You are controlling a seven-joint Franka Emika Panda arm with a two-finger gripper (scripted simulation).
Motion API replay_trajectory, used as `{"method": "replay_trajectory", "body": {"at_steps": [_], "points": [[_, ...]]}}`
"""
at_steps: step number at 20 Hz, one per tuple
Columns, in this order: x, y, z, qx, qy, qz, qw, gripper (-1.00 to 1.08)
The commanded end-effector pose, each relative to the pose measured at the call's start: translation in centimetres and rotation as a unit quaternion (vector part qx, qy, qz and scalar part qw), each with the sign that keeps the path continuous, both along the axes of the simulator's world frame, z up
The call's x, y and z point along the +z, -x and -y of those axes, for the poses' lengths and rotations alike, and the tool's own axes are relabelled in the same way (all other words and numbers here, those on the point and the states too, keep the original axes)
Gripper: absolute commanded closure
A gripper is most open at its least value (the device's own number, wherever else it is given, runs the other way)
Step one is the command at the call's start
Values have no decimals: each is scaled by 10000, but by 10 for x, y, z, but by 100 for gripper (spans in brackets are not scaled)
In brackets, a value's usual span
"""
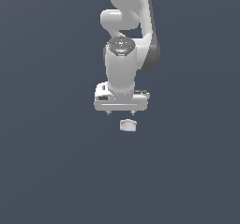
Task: Pick up the object and move it to a goal position.
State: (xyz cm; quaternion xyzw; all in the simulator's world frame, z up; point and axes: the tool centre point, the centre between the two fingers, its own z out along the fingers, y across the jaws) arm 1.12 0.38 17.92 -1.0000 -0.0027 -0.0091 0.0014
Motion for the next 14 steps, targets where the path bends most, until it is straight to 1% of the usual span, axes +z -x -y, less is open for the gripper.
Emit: {"method": "replay_trajectory", "body": {"at_steps": [1, 14], "points": [[0, 0, 0, 0, 0, 0, 10000, -92], [1, -8, 3, 223, 40, 81, 9997, -92]]}}
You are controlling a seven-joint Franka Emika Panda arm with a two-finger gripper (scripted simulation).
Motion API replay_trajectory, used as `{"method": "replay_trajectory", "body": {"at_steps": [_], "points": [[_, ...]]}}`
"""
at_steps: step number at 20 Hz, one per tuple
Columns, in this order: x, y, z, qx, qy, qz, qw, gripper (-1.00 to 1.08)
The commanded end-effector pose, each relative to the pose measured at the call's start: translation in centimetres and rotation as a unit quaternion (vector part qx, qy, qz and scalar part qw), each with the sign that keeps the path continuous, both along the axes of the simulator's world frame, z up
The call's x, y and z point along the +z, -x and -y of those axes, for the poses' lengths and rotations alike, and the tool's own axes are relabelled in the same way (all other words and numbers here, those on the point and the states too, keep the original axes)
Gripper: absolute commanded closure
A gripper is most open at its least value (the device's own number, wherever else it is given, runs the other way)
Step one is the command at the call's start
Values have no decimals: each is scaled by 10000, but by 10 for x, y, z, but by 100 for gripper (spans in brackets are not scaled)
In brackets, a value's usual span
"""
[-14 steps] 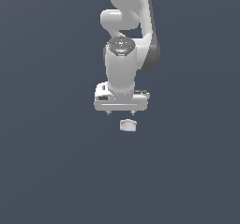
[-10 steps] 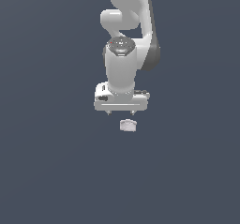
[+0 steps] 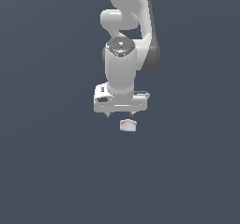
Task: Pick up the object and move it to a goal position.
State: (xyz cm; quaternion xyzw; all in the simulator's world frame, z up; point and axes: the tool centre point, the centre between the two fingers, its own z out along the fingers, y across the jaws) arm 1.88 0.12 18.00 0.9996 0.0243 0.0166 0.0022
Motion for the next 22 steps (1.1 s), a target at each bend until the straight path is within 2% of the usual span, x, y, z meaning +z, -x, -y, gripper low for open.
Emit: {"method": "replay_trajectory", "body": {"at_steps": [1, 7, 14, 18, 22], "points": [[0, 0, 0, 5, 2, 5, 10000, -92], [-1, 0, -1, 136, 8, -4, 9999, -92], [-7, 2, -3, 620, 33, -24, 9981, -92], [-12, 3, -5, 1054, 52, -43, 9944, -92], [-18, 5, -8, 1598, 72, -65, 9871, -92]]}}
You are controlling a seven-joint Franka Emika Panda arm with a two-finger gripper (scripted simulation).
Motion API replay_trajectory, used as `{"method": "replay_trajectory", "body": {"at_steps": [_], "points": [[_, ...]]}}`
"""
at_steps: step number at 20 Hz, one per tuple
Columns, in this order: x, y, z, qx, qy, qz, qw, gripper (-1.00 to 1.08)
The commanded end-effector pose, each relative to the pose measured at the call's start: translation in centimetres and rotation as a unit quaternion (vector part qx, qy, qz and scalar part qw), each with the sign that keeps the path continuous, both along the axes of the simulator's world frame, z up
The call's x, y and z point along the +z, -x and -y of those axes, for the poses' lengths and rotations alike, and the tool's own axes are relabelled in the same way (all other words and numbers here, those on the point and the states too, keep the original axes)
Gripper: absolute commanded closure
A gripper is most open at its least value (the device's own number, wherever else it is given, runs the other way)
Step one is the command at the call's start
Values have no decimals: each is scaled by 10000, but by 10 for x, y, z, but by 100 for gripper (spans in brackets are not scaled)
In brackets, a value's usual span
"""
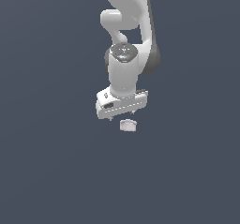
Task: Pick up the object and move it to a goal position.
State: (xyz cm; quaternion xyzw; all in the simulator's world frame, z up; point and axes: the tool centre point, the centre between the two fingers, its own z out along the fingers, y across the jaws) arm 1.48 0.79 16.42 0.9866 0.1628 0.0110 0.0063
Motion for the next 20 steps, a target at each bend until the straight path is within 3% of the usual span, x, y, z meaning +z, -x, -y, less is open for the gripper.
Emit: {"method": "replay_trajectory", "body": {"at_steps": [1, 10, 15, 20], "points": [[-4, 1, -2, 360, 12, -15, 9994, -92], [-18, 5, -9, 1670, 43, -66, 9859, -92], [-26, 8, -13, 2389, 50, -89, 9710, -92], [-33, 10, -18, 3095, 52, -108, 9508, -92]]}}
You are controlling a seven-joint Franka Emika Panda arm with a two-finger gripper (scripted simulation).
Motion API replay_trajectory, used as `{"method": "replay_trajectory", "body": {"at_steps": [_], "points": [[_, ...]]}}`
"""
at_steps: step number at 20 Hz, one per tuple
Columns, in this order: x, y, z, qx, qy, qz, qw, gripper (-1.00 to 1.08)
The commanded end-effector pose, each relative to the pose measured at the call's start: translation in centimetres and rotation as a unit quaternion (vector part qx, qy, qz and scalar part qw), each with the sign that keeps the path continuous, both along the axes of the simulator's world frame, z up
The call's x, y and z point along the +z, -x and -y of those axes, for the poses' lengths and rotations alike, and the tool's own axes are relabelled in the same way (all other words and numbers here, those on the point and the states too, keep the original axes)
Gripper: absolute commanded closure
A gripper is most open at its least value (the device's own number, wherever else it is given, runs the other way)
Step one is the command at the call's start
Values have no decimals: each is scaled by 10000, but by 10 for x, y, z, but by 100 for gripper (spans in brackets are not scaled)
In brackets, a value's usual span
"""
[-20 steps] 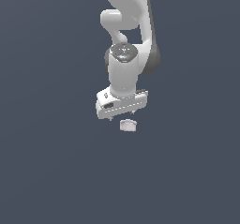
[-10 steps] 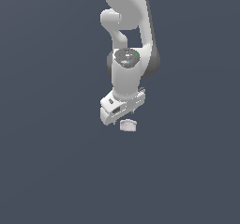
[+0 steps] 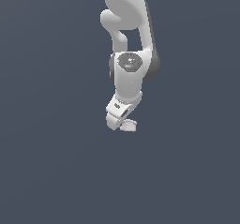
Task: Pick up the object and move it to a goal position.
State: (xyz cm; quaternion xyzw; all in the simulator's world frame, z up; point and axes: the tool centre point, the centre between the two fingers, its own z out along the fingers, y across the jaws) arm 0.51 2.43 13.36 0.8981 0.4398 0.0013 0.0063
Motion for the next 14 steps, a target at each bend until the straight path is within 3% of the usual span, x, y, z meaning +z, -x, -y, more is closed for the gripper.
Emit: {"method": "replay_trajectory", "body": {"at_steps": [1, 6, 14], "points": [[-4, 1, -2, 377, -1, -10, 9993, -92], [-10, 4, -7, 1110, -7, -29, 9938, -92], [-19, 8, -14, 2106, -23, -47, 9775, -92]]}}
